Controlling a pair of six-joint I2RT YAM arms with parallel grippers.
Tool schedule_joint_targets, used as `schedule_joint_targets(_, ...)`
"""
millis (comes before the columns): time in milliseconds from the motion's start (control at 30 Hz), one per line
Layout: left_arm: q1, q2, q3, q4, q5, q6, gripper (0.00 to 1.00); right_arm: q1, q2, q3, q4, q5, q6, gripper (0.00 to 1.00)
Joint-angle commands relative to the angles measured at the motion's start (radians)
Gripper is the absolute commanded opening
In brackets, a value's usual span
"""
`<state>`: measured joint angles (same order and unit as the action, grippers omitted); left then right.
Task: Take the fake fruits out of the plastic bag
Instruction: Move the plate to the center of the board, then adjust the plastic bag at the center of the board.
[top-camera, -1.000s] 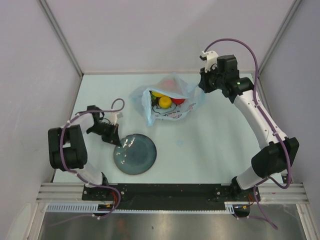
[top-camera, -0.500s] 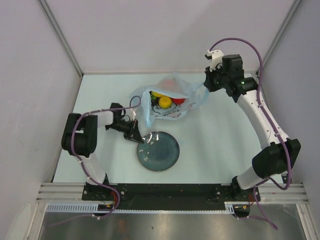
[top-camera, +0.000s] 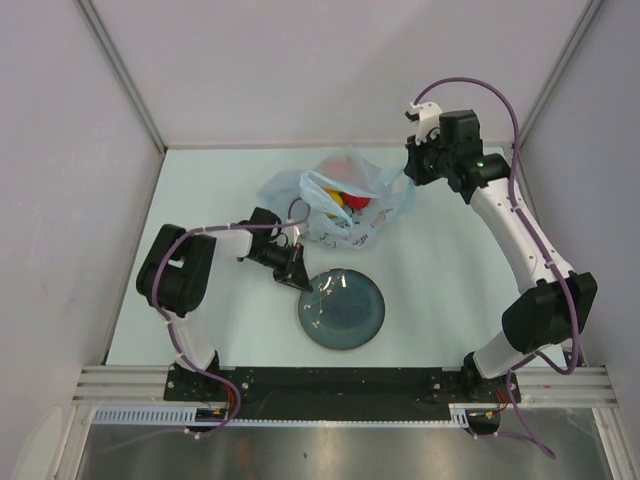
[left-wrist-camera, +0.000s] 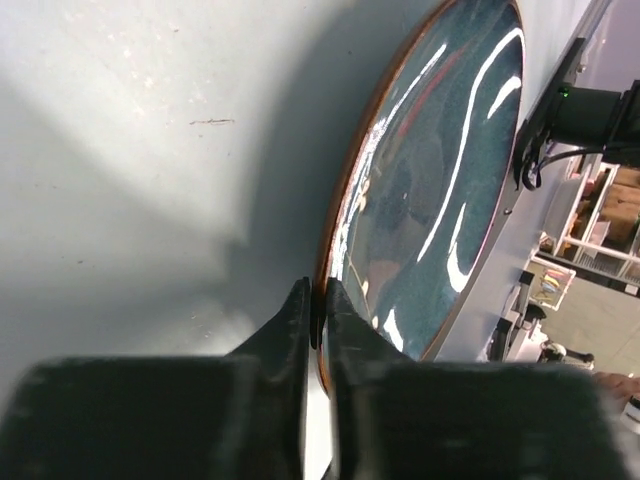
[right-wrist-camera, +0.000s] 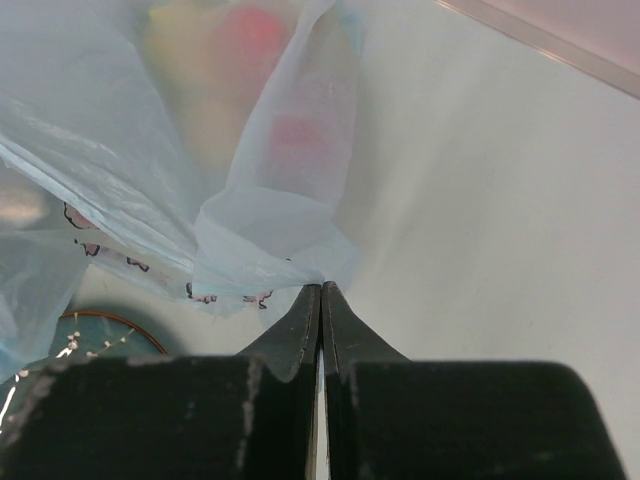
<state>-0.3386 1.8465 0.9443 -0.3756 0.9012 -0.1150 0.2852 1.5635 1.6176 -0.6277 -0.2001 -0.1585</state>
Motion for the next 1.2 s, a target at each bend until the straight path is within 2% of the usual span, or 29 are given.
schedule_joint_targets(0, -0.02, -0.007, 0.022, -0.008, -0.034, 0.012, 0.26, 0.014, 0.036, 0.041, 0.013, -0.013, -0.006, 0.01)
schedule_joint_targets(33, -0.019, -0.019, 0.024, -0.029, -0.047, 0.014, 0.36, 0.017, 0.04, 0.053, 0.011, -0.013, -0.007, 0.01)
schedule_joint_targets(133, 0.007, -0.107, 0.027, -0.115, -0.076, 0.057, 0.53, 0.025, 0.043, 0.061, 0.008, -0.012, -0.012, 0.01)
schedule_joint_targets(233, 0.059, -0.236, 0.018, -0.228, -0.085, 0.113, 0.59, 0.026, 0.04, 0.057, 0.01, -0.013, -0.013, 0.01)
schedule_joint_targets(400, 0.093, -0.5, 0.033, -0.37, -0.14, 0.319, 0.67, 0.022, 0.017, 0.039, 0.02, -0.016, -0.022, 0.0)
schedule_joint_targets(467, 0.095, -0.585, 0.033, -0.343, -0.073, 0.34, 0.68, 0.023, 0.004, 0.036, 0.019, -0.016, -0.023, 0.0)
schedule_joint_targets(533, 0.07, -0.712, 0.013, -0.188, -0.07, 0.299, 0.76, 0.023, -0.002, 0.036, 0.016, -0.027, -0.015, 0.0)
schedule_joint_targets(567, 0.05, -0.745, -0.011, -0.125, -0.112, 0.249, 0.78, 0.023, -0.003, 0.038, 0.014, -0.03, -0.012, 0.0)
schedule_joint_targets(600, -0.006, -0.76, -0.016, -0.036, -0.136, 0.238, 0.8, 0.025, -0.003, 0.038, 0.016, -0.038, -0.009, 0.0)
schedule_joint_targets(700, -0.094, -0.725, 0.011, 0.012, -0.217, 0.175, 0.87, 0.034, -0.008, 0.041, 0.017, -0.038, -0.006, 0.0)
schedule_joint_targets(733, -0.106, -0.702, 0.039, 0.012, -0.247, 0.152, 0.91, 0.037, -0.008, 0.042, 0.016, -0.038, -0.007, 0.0)
schedule_joint_targets(833, -0.122, -0.676, 0.05, 0.027, -0.327, 0.072, 0.94, 0.037, -0.016, 0.045, 0.013, -0.038, -0.006, 0.0)
schedule_joint_targets(933, -0.134, -0.667, 0.074, 0.0, -0.407, 0.037, 0.94, 0.04, -0.026, 0.036, 0.02, -0.041, -0.004, 0.0)
schedule_joint_targets(1167, -0.177, -0.616, 0.088, 0.062, -0.396, -0.078, 0.91, 0.048, -0.045, 0.005, 0.034, -0.039, -0.004, 0.0)
